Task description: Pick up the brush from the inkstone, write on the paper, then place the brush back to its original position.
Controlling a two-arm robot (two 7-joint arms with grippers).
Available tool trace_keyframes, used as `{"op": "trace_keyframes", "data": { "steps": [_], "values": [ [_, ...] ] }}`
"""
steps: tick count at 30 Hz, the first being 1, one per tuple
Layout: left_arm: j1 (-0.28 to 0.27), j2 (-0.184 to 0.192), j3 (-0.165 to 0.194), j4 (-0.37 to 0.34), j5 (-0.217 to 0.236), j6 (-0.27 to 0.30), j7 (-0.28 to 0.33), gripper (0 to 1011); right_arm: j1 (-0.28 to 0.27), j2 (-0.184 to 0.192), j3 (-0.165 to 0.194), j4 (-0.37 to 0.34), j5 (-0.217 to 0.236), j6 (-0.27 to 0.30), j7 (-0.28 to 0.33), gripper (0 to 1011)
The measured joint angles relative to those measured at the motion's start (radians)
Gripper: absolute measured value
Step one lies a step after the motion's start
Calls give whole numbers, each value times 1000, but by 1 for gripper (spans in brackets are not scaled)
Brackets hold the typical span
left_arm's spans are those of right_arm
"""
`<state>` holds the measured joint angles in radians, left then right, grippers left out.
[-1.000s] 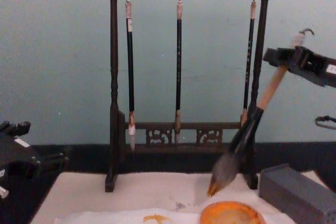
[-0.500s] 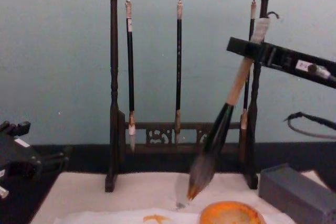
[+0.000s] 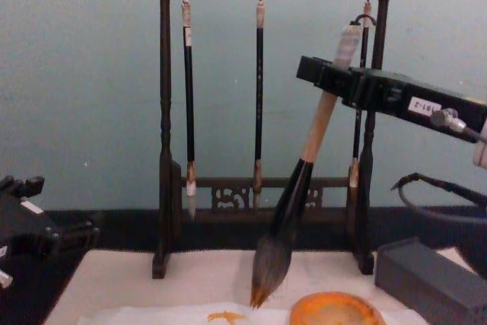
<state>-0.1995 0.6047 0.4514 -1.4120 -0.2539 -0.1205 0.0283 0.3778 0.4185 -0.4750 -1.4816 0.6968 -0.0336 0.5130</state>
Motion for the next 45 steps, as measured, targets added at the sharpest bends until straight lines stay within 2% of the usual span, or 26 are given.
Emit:
{"op": "trace_keyframes", "data": {
  "steps": [5,17,35,45],
  "values": [
    [0,0,0,0,0,0,0,1010,-14,4,-3,-14,-16,-15,30,168],
    [0,0,0,0,0,0,0,1010,-39,-4,-23,-30,-54,-33,52,168],
    [0,0,0,0,0,0,0,1010,-57,-9,-66,-58,-58,-41,122,168],
    [0,0,0,0,0,0,0,1009,-53,-21,-89,-53,-63,-56,132,168]
  ]
}}
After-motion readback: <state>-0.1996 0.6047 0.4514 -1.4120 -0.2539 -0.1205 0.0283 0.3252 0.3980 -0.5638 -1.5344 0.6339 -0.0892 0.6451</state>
